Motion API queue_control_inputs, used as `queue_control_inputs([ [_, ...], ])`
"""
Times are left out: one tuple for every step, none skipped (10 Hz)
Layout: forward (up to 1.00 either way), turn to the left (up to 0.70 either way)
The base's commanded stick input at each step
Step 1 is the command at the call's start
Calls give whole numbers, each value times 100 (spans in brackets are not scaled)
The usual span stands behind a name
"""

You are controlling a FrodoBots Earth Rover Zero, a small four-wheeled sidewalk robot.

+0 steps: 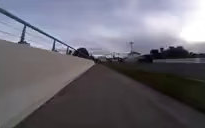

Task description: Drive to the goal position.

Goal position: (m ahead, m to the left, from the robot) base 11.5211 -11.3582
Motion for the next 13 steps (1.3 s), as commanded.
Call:
queue_control_inputs([
  [85,0],
  [85,0],
  [85,-34],
  [85,-34],
  [85,-34],
  [85,-34],
  [85,-34],
  [85,-33],
  [85,-26],
  [85,-19],
  [85,-13],
  [85,-8],
  [85,-3],
])
